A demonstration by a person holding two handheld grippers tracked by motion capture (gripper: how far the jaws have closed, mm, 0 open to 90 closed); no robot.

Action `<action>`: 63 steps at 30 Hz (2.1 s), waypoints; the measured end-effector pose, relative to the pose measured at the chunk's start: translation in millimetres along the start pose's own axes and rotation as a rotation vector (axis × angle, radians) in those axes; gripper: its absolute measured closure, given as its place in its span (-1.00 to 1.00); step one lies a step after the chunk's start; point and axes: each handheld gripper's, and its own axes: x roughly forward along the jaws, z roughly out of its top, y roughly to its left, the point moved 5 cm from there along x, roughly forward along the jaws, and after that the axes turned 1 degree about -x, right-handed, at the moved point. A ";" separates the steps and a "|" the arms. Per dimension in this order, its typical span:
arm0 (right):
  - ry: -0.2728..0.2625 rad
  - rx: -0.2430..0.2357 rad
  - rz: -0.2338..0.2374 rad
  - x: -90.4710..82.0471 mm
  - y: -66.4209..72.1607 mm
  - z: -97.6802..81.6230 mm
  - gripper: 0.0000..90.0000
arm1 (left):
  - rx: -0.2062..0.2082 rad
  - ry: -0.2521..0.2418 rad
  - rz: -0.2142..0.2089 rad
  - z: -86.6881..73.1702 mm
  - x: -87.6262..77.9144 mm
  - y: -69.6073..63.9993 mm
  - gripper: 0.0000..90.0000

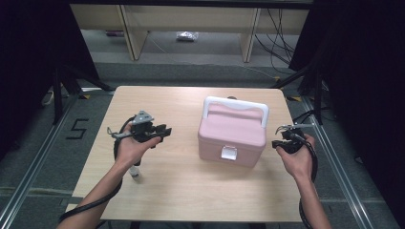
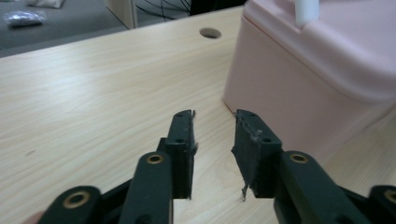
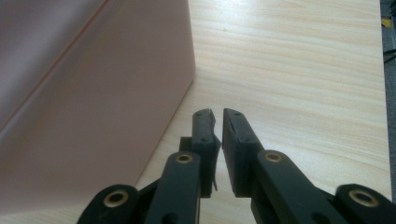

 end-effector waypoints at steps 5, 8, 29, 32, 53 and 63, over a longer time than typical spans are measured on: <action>-0.018 0.013 0.024 -0.9 3.2 6.0 0.85 | -0.005 -0.015 -0.011 2.7 5.4 -1.4 0.30; -0.001 0.011 0.018 -2.1 3.4 7.6 0.91 | -0.009 -0.008 -0.028 4.6 14.6 -8.7 0.42; 0.006 0.048 0.093 -12.0 27.5 20.7 1.00 | 0.056 0.082 -0.137 14.9 81.0 -55.6 0.99; -0.002 0.002 0.079 -9.6 26.6 23.9 1.00 | 0.066 0.090 -0.148 15.6 85.2 -59.8 0.99; 0.008 0.005 0.088 1.9 52.2 38.2 1.00 | 0.112 0.144 -0.105 12.5 74.2 -43.1 0.99; 0.019 -0.034 0.123 13.7 80.9 54.7 1.00 | 0.088 0.155 -0.080 7.5 54.5 -17.8 0.99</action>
